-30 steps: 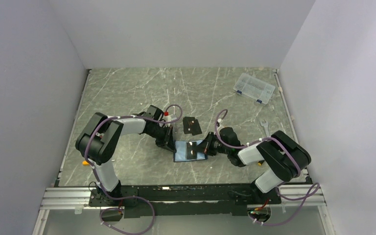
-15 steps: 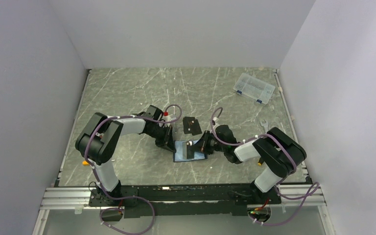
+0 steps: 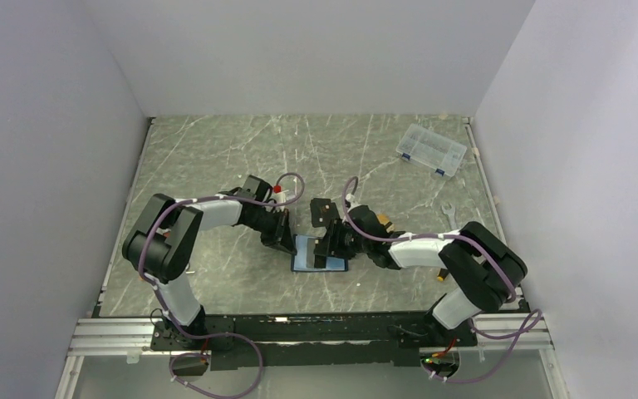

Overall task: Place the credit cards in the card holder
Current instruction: Insert the credit card into the card holder.

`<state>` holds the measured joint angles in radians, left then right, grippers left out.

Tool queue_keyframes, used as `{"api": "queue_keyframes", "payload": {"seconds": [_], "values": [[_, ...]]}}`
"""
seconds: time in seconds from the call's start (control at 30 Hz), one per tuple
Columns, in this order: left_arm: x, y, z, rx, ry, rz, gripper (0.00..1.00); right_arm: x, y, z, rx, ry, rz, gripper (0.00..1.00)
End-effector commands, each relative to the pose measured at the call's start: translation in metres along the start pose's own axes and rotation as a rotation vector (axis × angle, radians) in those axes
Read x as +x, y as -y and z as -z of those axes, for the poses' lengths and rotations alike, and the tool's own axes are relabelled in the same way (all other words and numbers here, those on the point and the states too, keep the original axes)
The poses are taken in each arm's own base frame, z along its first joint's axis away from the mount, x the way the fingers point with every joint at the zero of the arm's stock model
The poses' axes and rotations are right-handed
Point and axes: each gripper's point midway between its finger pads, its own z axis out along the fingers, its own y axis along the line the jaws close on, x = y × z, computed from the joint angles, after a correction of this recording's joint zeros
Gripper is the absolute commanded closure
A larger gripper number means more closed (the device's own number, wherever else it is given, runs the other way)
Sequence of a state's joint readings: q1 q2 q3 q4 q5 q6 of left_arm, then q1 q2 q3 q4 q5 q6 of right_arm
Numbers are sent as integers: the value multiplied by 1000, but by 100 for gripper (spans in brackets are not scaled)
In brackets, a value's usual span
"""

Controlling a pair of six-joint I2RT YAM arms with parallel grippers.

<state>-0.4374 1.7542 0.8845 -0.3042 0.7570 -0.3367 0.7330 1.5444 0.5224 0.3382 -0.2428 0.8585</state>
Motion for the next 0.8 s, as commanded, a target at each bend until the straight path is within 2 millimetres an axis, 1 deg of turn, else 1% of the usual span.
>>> {"api": "queue_keyframes", "payload": {"seconds": [0.0, 0.13, 0.27, 0.43, 0.57, 0.77], "values": [[-7, 2, 7, 3, 41, -33, 100, 13, 21, 3, 144, -39, 76, 57], [-8, 0, 6, -2, 45, -31, 100, 13, 7, -2, 132, -48, 147, 57], [-8, 2, 5, 4, 43, -31, 100, 18, -8, -10, 119, -81, 220, 56], [-11, 6, 6, 11, 46, -38, 100, 20, -26, -15, 93, -92, 287, 53], [-11, 9, 5, 15, 43, -49, 99, 21, -32, -17, 81, -97, 317, 52], [-15, 12, 7, 3, 36, -91, 97, 16, -37, -18, 73, -86, 351, 52]]}}
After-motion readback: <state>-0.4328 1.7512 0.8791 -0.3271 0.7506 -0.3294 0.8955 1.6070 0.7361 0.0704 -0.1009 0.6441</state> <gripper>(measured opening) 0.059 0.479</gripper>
